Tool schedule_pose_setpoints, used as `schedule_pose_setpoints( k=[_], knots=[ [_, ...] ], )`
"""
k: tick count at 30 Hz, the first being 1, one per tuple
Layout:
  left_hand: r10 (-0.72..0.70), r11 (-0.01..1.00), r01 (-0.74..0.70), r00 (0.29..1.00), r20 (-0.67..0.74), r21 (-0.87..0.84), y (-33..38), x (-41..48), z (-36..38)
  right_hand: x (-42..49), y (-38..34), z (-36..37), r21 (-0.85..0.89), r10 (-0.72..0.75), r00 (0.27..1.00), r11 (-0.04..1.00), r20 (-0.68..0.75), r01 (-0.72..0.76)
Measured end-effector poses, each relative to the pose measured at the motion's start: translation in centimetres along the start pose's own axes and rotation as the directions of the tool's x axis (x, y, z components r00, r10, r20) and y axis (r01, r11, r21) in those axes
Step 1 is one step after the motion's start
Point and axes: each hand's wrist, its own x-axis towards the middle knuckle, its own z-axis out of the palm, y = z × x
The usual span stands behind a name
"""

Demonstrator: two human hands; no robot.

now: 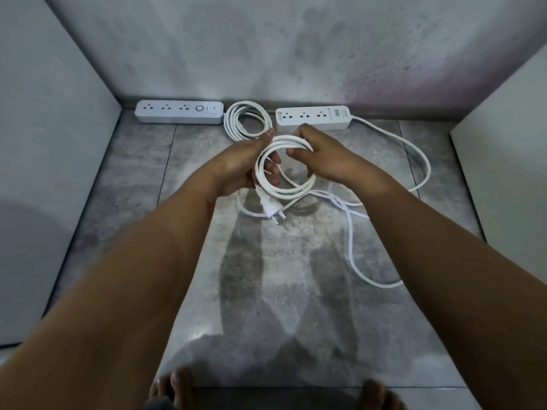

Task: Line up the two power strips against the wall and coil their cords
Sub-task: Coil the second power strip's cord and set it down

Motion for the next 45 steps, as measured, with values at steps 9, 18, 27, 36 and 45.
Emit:
schedule_pose_setpoints(
  k=[9, 18, 27, 36, 45],
  knots=[
    [-0.151, 0.828, 0.095, 0.987, -0.056, -0.552, 0.0, 1.4, 1.8, 0.0, 0.1, 1.1, 0.009, 0.046, 0.988, 0.999, -0.147, -0.045],
    [-0.162, 0.674, -0.24, 0.875, -0.457, -0.699, 1.0, 1.7, 3.0, -1.2, 0.5, 0.8, 0.194, 0.323, 0.946, 0.93, -0.026, -0.313],
    [-0.14, 0.475, -0.172, 0.953, -0.267, -0.863, 0.1, 1.1, 5.6, -0.6, 0.6, 0.9, 0.476, 0.4, 0.906, 0.829, -0.139, -0.293],
    [-0.091, 0.939, 0.102, 0.995, 0.048, -0.328, 0.5, 0.5, 0.1, -1.4, 0.8, -0.3, 0.132, 0.23, 0.962, 0.959, 0.146, -0.249],
    [-0.058, 0.977, 0.072, 0.996, -0.074, 0.201, 0.0, 1.0, 2.6, -1.5, 0.6, 2.0, 0.108, 0.192, 0.98, 0.975, 0.048, -0.196]
  ],
)
